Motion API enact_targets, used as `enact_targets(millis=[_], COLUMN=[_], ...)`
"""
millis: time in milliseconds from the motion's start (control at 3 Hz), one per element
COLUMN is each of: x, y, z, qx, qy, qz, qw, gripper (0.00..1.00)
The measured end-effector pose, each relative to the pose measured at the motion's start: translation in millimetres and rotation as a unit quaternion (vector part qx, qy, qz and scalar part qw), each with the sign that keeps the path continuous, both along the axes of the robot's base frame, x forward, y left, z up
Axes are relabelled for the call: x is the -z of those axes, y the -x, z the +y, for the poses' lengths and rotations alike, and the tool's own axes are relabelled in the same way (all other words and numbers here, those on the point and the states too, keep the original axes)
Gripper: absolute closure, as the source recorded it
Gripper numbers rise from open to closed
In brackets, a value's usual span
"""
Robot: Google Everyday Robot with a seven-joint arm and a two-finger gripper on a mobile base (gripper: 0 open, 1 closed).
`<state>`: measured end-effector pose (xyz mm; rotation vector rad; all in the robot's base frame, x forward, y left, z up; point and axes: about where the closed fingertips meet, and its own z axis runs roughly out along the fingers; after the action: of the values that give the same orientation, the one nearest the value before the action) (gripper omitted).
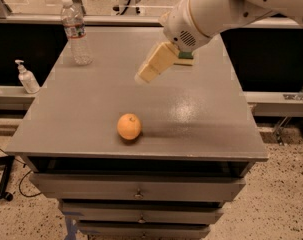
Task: Move water bottle near orange
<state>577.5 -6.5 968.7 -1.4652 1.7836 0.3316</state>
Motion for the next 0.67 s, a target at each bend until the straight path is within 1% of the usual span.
enact_targets(millis=[333,667], x=[0.0,6.7], y=[0.0,-10.6], z=[0.1,2.2], qx=[0.000,0.013], qy=[0.000,-0.023], qz=[0.000,-0.009], qw=[1.0000,0.9996], gripper=[0.00,0.00])
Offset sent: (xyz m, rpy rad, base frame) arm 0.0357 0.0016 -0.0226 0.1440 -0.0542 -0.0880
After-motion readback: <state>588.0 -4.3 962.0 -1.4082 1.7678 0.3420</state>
